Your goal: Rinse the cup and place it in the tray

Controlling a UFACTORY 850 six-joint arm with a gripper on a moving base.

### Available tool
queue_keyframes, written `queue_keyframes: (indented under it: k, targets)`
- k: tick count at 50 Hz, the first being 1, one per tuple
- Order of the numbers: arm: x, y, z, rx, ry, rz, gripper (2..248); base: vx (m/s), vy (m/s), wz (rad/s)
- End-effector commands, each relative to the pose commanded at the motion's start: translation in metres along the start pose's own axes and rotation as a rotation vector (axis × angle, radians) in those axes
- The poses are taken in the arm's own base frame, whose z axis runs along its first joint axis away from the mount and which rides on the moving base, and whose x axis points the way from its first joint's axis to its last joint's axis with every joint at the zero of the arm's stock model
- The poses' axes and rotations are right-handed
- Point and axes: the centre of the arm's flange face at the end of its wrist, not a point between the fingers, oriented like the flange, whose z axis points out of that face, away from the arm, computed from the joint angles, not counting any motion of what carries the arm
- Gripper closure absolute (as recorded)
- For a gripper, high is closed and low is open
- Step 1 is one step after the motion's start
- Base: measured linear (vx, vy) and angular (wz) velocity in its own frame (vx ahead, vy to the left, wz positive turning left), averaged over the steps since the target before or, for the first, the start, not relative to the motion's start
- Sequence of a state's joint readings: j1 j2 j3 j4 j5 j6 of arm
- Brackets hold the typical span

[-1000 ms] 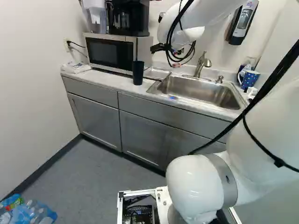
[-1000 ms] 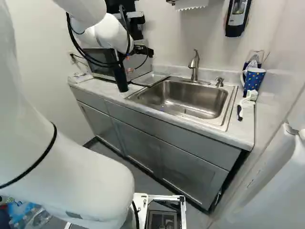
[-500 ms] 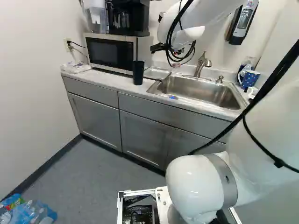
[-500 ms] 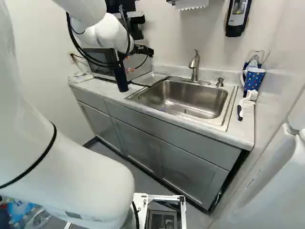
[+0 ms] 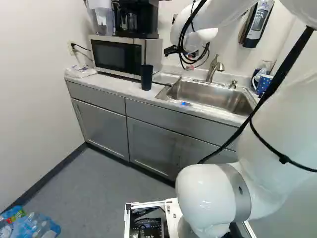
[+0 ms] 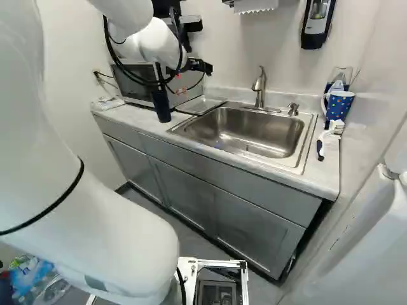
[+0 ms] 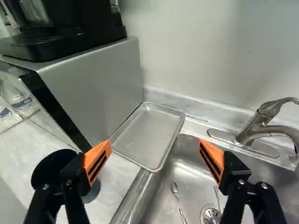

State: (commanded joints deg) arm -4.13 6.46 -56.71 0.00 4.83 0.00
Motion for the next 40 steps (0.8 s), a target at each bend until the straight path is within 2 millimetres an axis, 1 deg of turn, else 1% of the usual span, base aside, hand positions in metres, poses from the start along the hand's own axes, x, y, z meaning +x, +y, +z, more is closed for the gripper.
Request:
queue_keyframes:
  k: [40]
  targets:
    - [0.02, 0.058, 0.047, -0.099, -0.003, 0.04, 3, 0.0, 0.0, 0.0]
